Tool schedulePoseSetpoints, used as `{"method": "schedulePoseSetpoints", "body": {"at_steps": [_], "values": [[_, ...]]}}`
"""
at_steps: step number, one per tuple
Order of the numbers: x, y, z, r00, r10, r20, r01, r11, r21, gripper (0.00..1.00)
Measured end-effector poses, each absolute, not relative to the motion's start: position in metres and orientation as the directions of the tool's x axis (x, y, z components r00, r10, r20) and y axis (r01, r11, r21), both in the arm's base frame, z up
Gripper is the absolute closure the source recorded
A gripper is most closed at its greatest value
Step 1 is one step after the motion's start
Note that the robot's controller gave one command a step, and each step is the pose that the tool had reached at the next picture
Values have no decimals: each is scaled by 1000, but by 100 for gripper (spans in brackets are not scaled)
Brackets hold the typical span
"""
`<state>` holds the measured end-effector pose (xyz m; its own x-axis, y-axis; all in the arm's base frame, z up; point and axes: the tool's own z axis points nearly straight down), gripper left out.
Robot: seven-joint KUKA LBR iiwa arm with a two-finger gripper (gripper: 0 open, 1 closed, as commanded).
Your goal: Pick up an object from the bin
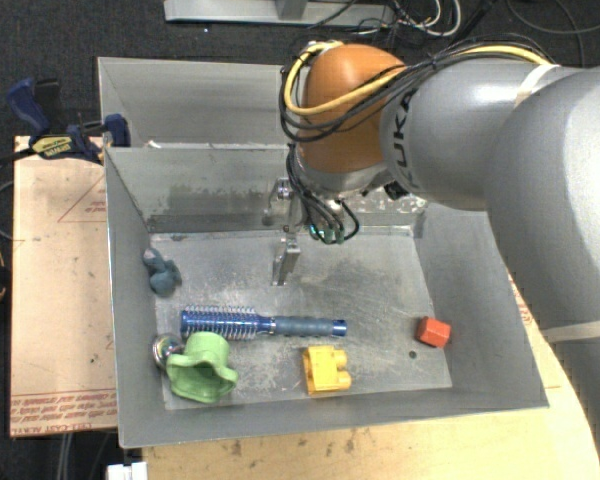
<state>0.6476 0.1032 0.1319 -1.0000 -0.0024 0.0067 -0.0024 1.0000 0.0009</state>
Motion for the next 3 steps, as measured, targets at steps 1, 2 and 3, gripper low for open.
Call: {"method": "schedulePoseSetpoints", "body": {"at_steps": [1, 2, 3], "values": [[567, 176, 120, -992, -127, 4, -127, 992, 4, 0], [565, 154, 78, -978, -207, -7, -207, 978, 3, 0], [567, 154, 81, -978, -207, -13, -207, 978, 4, 100]]}}
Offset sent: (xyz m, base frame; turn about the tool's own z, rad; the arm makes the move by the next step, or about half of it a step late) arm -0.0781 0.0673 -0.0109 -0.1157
